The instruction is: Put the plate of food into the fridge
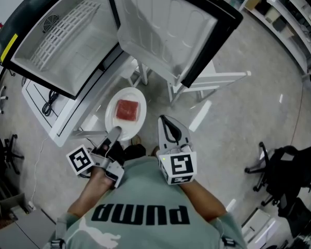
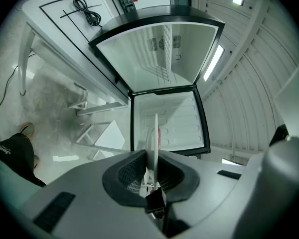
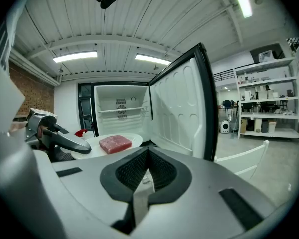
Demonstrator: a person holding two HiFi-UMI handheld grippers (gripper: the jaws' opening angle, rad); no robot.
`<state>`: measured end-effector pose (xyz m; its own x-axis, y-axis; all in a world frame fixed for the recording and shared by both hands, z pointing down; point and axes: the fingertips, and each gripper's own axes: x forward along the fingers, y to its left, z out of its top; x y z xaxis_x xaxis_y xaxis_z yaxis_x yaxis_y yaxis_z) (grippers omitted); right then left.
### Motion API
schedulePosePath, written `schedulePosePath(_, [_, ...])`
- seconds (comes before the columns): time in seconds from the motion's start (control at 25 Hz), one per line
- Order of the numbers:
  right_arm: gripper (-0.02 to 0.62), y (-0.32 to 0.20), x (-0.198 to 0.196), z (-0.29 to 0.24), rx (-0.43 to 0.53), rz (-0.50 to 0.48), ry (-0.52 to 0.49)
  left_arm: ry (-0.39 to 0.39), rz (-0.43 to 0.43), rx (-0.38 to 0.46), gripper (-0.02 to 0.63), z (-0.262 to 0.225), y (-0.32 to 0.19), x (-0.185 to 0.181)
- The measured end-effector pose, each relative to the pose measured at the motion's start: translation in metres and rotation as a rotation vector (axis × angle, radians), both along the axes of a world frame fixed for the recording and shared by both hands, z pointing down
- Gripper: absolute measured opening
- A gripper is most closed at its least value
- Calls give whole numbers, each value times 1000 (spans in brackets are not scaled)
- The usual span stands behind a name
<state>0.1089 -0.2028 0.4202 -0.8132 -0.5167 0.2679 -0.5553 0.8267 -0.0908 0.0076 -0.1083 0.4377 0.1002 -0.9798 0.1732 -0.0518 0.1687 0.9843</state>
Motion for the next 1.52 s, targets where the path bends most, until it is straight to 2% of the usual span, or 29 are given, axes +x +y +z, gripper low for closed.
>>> schedulePosePath(0.28, [5,-7,-32,-16,27,15,11,-7,17,30,37,-14,-13,-34])
schedulePosePath(0.56, [5,-9,-49,-14,40,18,33,10,23,39,37,-9,-16,-52])
schedulePosePath(0.88, [5,0,-78,-9,44,-29,62,17,-17,37,37,-3,-4,-78])
schedulePosePath(1.52, [5,16,-135,-17,109,-45,76,18,-18,94,37,-2,4,-131])
